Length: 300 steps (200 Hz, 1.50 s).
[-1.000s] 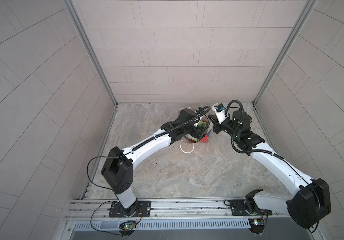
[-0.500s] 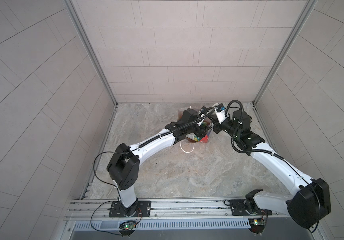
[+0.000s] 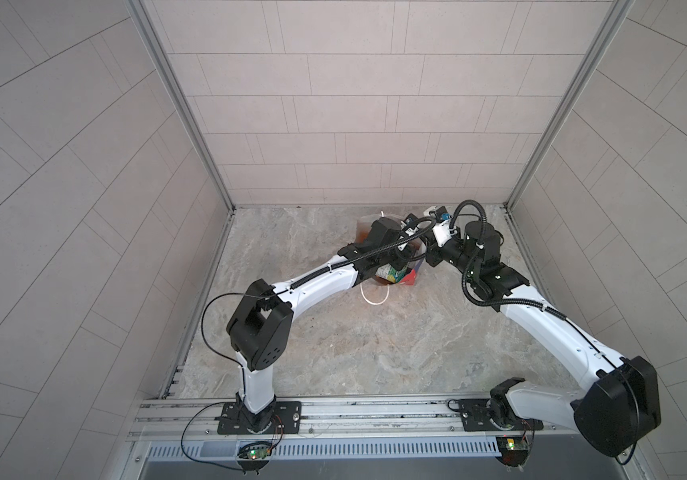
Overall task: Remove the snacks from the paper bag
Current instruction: 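Lift the green packet out of the bag with the left gripper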
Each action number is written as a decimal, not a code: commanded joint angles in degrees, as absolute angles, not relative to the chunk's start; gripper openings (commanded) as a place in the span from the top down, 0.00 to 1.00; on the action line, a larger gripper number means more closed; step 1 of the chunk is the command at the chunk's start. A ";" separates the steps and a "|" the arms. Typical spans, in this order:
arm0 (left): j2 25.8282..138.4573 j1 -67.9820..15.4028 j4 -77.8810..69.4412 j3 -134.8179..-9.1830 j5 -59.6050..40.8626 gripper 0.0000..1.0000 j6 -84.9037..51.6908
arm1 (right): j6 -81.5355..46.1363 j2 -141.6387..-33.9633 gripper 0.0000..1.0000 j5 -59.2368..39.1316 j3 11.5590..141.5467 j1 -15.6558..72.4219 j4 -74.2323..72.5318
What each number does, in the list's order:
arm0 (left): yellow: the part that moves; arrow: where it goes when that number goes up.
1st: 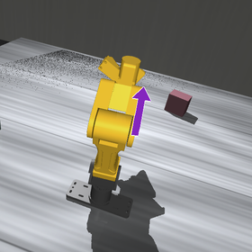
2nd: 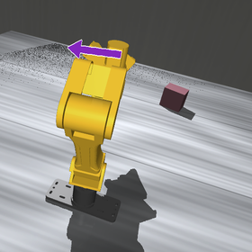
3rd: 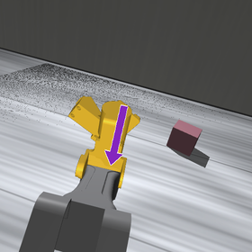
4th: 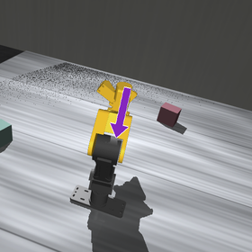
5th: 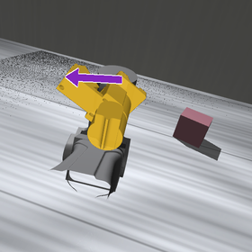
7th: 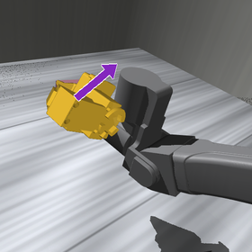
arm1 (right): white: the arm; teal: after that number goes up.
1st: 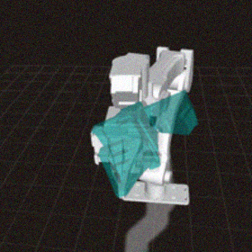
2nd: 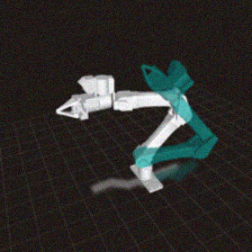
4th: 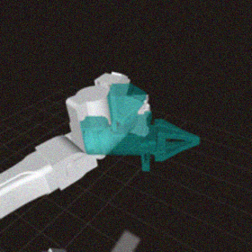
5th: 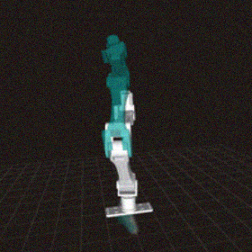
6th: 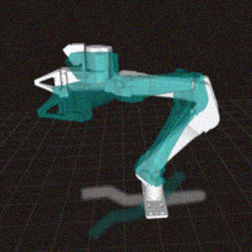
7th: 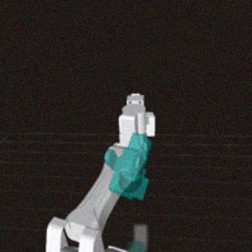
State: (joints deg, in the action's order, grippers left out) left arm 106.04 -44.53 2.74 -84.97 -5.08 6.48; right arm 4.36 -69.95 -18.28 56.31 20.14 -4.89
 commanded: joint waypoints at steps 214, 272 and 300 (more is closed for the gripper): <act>79.72 -40.62 9.93 -82.91 -5.10 1.00 5.83 | 3.64 -68.37 1.00 -19.62 57.12 20.70 -9.70; 71.90 -33.07 17.55 -87.00 -1.82 1.00 9.14 | 3.58 -68.20 1.00 -19.34 57.19 20.57 -9.64; 71.38 -25.72 21.05 -88.47 6.28 1.00 7.13 | 3.35 -68.27 1.00 -19.45 57.27 20.60 -9.67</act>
State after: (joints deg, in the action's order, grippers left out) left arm 72.49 -31.44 18.06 -86.02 -1.32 7.88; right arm 4.16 -69.95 -18.61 56.31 20.23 -5.04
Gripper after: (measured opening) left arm 0.049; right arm 0.049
